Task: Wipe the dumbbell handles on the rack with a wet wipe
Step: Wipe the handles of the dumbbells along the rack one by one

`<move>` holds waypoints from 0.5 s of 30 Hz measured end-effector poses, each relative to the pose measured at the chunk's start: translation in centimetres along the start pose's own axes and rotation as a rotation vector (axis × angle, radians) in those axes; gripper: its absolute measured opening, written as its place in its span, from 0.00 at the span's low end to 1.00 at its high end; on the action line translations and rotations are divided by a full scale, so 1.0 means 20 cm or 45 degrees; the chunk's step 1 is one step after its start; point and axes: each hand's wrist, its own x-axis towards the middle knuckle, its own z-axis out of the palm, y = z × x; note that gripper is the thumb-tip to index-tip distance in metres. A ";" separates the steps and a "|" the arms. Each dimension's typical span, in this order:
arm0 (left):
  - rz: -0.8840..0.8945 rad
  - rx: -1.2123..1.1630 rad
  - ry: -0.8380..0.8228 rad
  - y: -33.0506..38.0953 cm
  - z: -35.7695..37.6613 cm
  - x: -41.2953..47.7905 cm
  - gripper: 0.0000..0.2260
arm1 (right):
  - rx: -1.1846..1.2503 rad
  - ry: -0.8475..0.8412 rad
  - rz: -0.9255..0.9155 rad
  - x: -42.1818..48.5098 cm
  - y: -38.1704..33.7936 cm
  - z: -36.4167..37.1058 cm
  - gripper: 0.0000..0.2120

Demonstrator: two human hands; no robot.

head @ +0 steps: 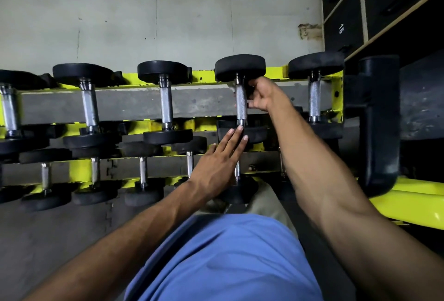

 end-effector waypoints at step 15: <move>-0.021 0.005 0.000 0.01 0.00 0.00 0.47 | -2.549 0.397 -1.566 -0.17 0.18 0.08 0.06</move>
